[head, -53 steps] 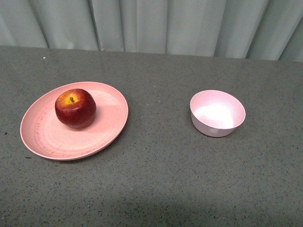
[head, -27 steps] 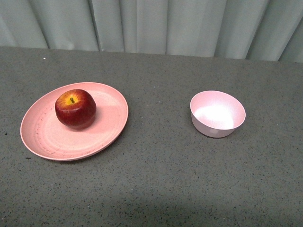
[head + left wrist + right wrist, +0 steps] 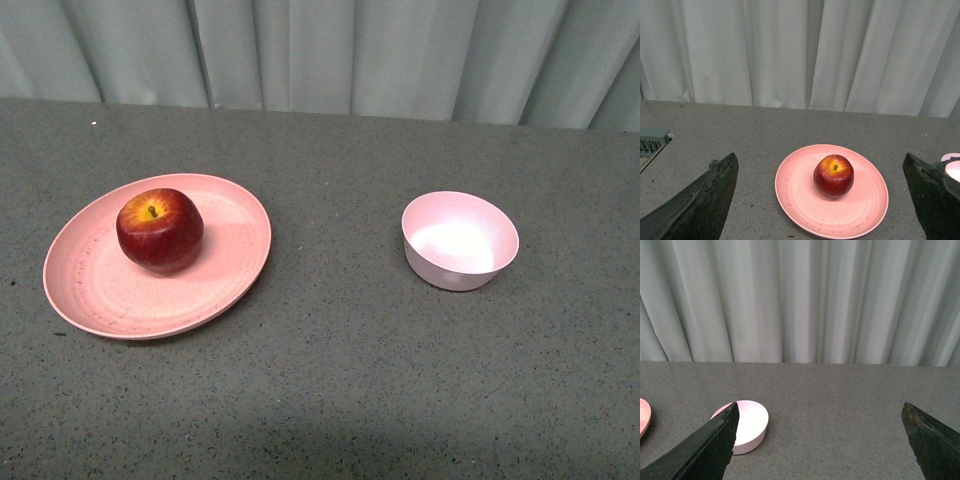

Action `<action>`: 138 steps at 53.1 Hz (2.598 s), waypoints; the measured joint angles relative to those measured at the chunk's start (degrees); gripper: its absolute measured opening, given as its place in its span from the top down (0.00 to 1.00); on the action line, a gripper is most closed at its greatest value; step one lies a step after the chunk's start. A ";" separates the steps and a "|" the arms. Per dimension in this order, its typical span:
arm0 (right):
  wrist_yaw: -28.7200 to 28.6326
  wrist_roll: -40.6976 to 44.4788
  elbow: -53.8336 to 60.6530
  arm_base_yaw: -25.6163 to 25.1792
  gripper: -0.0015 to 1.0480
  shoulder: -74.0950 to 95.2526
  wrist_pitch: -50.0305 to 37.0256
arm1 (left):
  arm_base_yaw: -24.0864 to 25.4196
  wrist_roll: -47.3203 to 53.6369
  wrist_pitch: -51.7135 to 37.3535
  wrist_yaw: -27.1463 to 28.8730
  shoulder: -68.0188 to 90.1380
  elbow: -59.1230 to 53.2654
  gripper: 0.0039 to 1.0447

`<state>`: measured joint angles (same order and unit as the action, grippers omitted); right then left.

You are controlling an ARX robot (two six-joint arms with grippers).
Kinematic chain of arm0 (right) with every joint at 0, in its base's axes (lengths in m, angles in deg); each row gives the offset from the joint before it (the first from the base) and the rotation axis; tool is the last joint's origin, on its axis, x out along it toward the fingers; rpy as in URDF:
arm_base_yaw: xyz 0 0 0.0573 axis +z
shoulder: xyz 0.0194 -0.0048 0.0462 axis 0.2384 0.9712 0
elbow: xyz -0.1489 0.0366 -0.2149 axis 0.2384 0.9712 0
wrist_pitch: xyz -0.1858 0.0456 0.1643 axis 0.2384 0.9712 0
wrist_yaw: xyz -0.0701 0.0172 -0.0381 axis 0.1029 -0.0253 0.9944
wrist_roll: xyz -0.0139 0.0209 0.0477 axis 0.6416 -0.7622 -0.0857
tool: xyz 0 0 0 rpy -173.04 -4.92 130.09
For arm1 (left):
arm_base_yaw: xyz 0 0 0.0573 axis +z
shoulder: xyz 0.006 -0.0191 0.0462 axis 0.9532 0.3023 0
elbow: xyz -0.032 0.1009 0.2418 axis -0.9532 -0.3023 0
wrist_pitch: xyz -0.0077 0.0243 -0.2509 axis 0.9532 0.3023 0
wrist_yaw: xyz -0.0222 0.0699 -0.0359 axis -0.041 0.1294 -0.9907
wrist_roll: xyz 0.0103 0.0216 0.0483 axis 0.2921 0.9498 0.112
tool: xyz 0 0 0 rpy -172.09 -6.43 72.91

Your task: Move apple from plate to bowl

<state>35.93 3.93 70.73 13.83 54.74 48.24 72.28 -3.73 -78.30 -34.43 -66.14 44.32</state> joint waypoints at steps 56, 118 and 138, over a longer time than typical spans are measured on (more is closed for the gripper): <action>-3.21 20.57 -46.14 15.08 0.09 102.07 -9.51 | 0.00 0.00 0.02 0.00 0.00 0.00 0.06; 1.25 21.77 -66.23 22.21 0.76 125.35 1.84 | 0.00 0.00 0.02 0.00 0.00 0.00 0.06; 1.77 23.63 -66.23 21.66 0.99 125.33 0.79 | 0.00 0.00 0.02 0.00 0.00 0.00 0.06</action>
<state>37.70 27.56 4.51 35.49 180.06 49.03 72.28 -3.73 -78.27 -34.43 -66.14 44.32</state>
